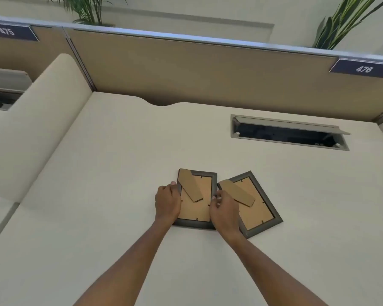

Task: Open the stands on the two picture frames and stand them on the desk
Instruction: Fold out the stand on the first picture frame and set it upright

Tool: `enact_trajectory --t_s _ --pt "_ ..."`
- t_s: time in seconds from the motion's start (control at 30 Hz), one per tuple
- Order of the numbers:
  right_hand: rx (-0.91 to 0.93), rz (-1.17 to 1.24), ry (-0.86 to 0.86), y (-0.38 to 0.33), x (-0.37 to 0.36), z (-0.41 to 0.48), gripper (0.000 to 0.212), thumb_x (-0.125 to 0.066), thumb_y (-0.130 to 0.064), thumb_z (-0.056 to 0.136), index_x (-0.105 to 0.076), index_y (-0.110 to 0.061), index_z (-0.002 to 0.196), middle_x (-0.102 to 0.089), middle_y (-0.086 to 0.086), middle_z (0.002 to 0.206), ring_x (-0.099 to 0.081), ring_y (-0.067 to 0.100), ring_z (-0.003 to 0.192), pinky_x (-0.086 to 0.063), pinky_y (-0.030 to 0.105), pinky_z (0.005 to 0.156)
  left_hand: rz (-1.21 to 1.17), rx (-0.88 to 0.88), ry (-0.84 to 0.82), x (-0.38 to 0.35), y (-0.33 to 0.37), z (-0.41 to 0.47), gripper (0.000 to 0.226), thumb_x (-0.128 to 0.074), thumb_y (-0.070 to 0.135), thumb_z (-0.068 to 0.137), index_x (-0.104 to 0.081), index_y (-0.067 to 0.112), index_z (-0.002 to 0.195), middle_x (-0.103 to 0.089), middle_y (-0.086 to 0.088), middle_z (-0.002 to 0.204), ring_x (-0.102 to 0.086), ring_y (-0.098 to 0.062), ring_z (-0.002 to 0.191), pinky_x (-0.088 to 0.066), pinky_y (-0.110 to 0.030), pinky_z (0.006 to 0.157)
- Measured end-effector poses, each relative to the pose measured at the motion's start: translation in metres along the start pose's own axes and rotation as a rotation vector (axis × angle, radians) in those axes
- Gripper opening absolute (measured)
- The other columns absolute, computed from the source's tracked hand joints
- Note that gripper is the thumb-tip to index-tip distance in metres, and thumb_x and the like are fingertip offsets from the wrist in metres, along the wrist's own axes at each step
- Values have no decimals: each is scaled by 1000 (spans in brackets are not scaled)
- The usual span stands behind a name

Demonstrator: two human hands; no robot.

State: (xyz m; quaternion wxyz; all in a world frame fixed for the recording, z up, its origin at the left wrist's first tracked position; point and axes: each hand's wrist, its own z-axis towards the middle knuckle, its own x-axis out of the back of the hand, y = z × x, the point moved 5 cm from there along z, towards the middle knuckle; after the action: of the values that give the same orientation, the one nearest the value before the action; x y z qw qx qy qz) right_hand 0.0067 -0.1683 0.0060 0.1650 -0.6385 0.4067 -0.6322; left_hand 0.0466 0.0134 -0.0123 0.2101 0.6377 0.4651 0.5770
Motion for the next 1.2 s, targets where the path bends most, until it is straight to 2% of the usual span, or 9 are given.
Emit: enact_trajectory --t_s 0.2,0.43,0.57,0.67,0.83,0.93,1.03,1.1,1.2 --pt "-179 191 66 5 -5 -1 20 -57 -8 95 -68 -7 113 -64 0 91 -63 19 90 -47 24 77 -73 129 7 -4 3 0 60 -27 39 105 -32 12 52 -46 -7 62 -46 -25 63 -35 -36 65" --pt "-138 225 40 -5 -21 -2 25 -59 -6 94 -68 -8 118 -65 -4 92 -63 11 87 -53 19 78 -122 179 85 8 -17 5 59 -21 47 104 -40 16 57 -58 -19 80 -54 -30 73 -40 -37 71" --pt "-106 188 20 -12 -33 -1 24 -60 -7 94 -69 -6 116 -70 0 94 -64 11 85 -42 5 70 -91 181 129 22 -28 14 61 -17 51 102 -40 18 56 -64 -26 84 -61 -39 81 -43 -41 73" --pt "-95 142 15 -15 -40 2 25 -58 -7 94 -67 -8 117 -71 7 106 -66 19 97 -49 18 79 -78 159 148 34 -21 15 63 -21 45 104 -39 13 53 -59 -18 73 -58 -37 76 -47 -46 75" --pt "23 60 -98 -40 -51 26 31 -54 -10 92 -65 -8 120 -62 7 114 -59 23 110 -50 36 99 -194 182 126 35 -10 21 57 -26 44 105 -41 17 57 -61 -26 98 -58 -37 89 -46 -46 87" --pt "5 5 -243 -47 -65 40 39 -53 -13 90 -66 -9 127 -59 11 124 -54 27 122 -41 32 107 -260 254 74 32 -13 25 56 -28 49 102 -38 18 57 -58 -31 93 -59 -37 82 -41 -37 74" --pt "-26 -6 -310 -45 -73 42 43 -53 -14 86 -69 -10 127 -59 13 127 -50 31 127 -39 32 108 -301 281 35 34 -11 25 52 -28 49 104 -45 14 68 -54 -6 75 -50 -21 72 -38 -31 60" --pt "-29 27 -318 -44 -72 42 42 -54 -14 84 -73 -13 121 -62 11 123 -52 31 125 -40 38 111 -359 295 20 36 -13 23 47 -28 51 103 -56 22 81 -56 7 75 -54 -17 77 -45 -29 68" --pt "-51 87 -337 -43 -69 42 36 -57 -17 85 -76 -16 115 -63 5 119 -53 28 123 -43 43 111 -549 375 -12 36 -22 23 53 -30 60 98 -73 29 92 -73 -1 101 -66 -23 98 -53 -43 93"
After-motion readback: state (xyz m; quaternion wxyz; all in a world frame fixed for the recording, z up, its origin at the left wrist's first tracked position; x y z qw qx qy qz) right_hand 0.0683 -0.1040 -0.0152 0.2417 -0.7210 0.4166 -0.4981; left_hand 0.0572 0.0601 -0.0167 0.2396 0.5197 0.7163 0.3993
